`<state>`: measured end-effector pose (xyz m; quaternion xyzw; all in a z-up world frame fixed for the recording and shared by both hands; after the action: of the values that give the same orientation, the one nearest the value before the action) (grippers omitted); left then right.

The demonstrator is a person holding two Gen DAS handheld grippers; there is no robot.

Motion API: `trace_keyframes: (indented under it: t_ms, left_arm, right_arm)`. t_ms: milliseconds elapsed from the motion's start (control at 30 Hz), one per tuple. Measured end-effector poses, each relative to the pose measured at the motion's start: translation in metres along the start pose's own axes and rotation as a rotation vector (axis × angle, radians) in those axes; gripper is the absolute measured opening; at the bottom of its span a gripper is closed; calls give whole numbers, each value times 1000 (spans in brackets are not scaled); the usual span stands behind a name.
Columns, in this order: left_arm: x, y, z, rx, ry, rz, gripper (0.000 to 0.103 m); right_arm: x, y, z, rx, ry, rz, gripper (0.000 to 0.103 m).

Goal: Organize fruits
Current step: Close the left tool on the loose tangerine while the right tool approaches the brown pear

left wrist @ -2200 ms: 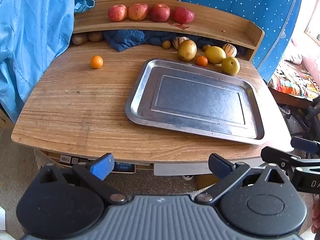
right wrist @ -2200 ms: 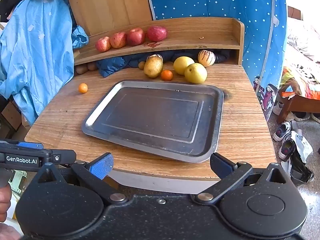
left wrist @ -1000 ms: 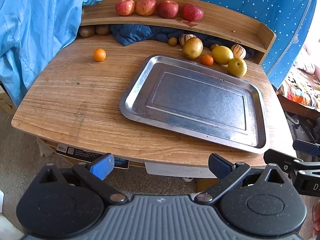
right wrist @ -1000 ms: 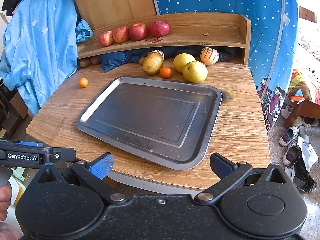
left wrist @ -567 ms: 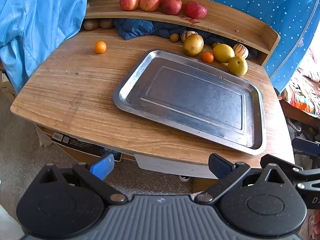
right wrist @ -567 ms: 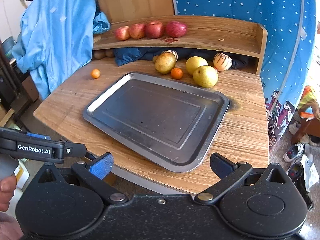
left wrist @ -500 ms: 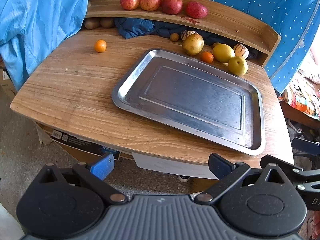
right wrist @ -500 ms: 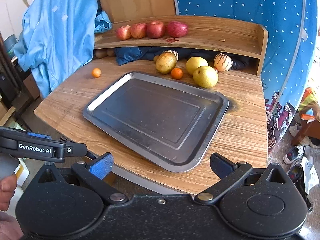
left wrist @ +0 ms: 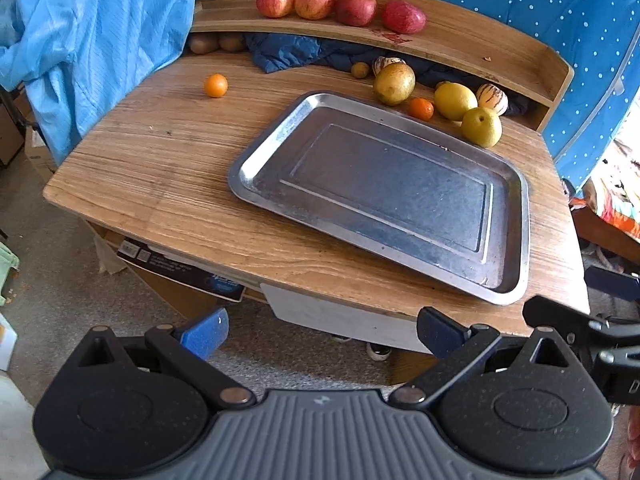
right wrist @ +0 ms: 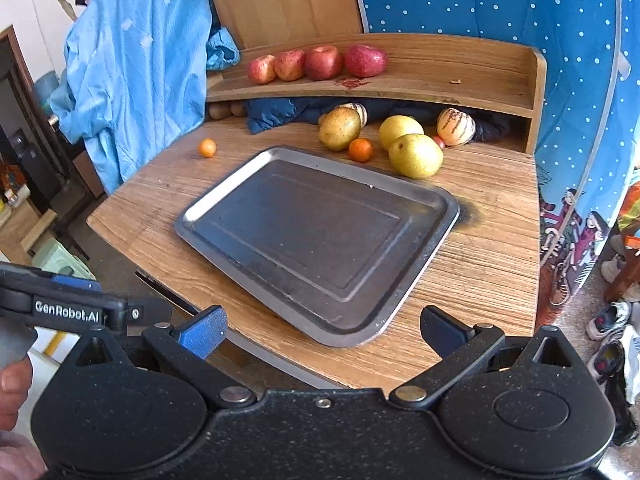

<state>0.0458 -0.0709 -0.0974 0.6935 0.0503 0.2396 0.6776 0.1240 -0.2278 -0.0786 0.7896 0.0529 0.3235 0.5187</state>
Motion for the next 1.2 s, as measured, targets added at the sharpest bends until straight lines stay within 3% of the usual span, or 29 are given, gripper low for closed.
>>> trace_keyframes:
  t_ms: [267,400,567,800,933,1067,1200]
  left_arm:
    - [17,8,-12,54,14,4,102]
    - [37,3,-33,96,74,-10,102]
    - [75,-8,-65,91,108,3,102]
    - [160,-42,-106,38,17,-13,102]
    - [202,-60,-133,5,-25,11,102]
    - [228,-87,-156,-20,-39,-30,102]
    - [243,-108,-165,-26,-116,-41,102]
  right_arm:
    - [26,2,-7,30,12,67,102]
    - [42,1,-8,4,14,98,102]
    - [65,-14,-17,-41,18,123,102]
    - [121,-54,-47,-119,-29,171,102]
    - [141,-84,-79,-122,-55,188,102]
    - [148,-108,-110,-119,-78,155,102]
    - [153,-115,-123,-169,-88,150,102]
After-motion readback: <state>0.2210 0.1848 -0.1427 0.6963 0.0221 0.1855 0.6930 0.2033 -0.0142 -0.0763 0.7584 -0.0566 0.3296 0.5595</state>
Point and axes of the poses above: each gripper's, at about its wrist camera, not at the fingertips, and y roughly against the way its jaws point, z to its right, x to its top, the point moved 10 cm from there along -y, roughly the way its jaws point, and after that the axes turned 13 degrees about -z, right-handed, at the moved point
